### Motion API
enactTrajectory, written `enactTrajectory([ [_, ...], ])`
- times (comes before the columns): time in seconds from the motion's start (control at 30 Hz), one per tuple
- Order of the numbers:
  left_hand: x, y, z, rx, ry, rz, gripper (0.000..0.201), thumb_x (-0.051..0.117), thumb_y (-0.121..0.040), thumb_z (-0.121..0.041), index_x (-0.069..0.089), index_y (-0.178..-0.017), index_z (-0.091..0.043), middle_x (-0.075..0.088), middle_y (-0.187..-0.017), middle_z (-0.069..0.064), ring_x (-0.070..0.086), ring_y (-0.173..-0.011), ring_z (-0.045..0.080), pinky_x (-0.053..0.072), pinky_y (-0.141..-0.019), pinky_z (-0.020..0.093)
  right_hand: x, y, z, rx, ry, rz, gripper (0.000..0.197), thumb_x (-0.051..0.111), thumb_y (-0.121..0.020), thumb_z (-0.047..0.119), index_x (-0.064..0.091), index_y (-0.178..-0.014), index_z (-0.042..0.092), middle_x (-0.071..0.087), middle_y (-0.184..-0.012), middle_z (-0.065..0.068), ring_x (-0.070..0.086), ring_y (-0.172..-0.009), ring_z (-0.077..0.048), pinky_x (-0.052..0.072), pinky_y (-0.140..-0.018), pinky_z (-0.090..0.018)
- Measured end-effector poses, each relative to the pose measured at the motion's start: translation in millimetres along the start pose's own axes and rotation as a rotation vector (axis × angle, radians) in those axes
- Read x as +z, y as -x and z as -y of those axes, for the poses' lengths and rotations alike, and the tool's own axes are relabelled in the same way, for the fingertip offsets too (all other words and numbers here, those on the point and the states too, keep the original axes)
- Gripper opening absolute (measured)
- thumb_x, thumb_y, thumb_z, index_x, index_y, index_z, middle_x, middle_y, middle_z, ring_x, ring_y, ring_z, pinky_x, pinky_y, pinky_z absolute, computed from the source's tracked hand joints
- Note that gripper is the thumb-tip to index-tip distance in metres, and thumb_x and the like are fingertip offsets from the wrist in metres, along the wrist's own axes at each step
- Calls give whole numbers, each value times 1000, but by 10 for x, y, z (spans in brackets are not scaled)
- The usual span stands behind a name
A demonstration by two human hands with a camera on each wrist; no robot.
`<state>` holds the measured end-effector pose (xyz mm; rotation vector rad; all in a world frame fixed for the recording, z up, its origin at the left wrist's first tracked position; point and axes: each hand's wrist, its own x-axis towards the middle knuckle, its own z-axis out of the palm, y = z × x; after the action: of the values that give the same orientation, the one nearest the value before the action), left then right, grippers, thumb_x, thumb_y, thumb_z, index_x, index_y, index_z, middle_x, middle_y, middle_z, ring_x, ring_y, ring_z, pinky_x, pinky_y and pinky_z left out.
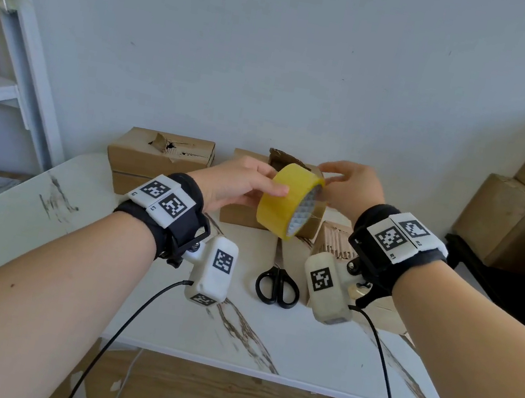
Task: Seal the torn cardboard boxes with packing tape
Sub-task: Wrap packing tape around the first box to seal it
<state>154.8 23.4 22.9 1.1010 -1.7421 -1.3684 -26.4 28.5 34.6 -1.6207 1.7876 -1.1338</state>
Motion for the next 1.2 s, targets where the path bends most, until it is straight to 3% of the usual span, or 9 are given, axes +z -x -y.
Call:
enactTrajectory([
  [0.07, 34, -50, -28, 4, -2, -88, 16, 66, -86, -15, 66, -101, -11, 70, -97, 4, 65, -94, 19, 53, -87, 32, 27, 11, 56, -47, 4, -17, 34, 53, -80, -5, 72, -90, 21, 67, -88, 0, 62, -80, -17, 53, -81, -28],
  [0.17, 53, -93, -26, 15, 18, -166, 26, 68, -84, -17, 66, -109, -10, 70, -107, 9, 65, -102, 25, 51, -95, 40, 54, 29, 121, -60, -47, -1, 33, 50, -84, -3, 73, -93, 19, 71, -76, -2, 70, -77, -19, 57, -81, -33],
  [0.37, 49, -100, 9, 28, 12, -228, 32, 72, -82, -23, 66, -111, -13, 69, -109, 8, 63, -106, 26, 48, -97, 47, 62, 71, 141, -90, -134, 4, 28, 51, -83, 0, 71, -78, 20, 73, -76, -10, 72, -82, -26, 58, -81, -39],
  [0.67, 165, -84, -48, 81, -3, -253, 22, 72, -81, -18, 66, -102, -14, 69, -108, 14, 64, -104, 29, 50, -95, 47, 10, 39, 67, -94, -213, -34, 16, 70, -82, 9, 66, -69, 15, 71, -74, -8, 72, -77, -26, 58, -79, -41],
  [0.87, 232, -110, -38, 93, -13, -217, 14, 72, -81, -16, 66, -93, -17, 70, -95, 7, 64, -90, 21, 52, -84, 38, -40, 19, -18, -36, -264, -37, 15, 74, -80, 11, 67, -67, 13, 70, -72, -7, 70, -75, -27, 58, -81, -43],
  [1.1, 269, -139, -72, 121, 52, -247, 11, 72, -81, -16, 65, -89, -18, 69, -90, 3, 65, -86, 17, 53, -81, 35, -49, 16, 12, -39, -355, -85, 11, 72, -81, 10, 66, -72, 10, 70, -74, -10, 71, -79, -30, 58, -81, -44],
  [1.2, 272, -138, -73, 122, 51, -253, 11, 72, -81, -16, 66, -89, -18, 70, -93, 5, 66, -90, 21, 53, -85, 39, -58, 31, 22, -43, -345, -93, 10, 73, -81, 10, 67, -72, 9, 71, -75, -11, 71, -80, -31, 58, -80, -43],
])
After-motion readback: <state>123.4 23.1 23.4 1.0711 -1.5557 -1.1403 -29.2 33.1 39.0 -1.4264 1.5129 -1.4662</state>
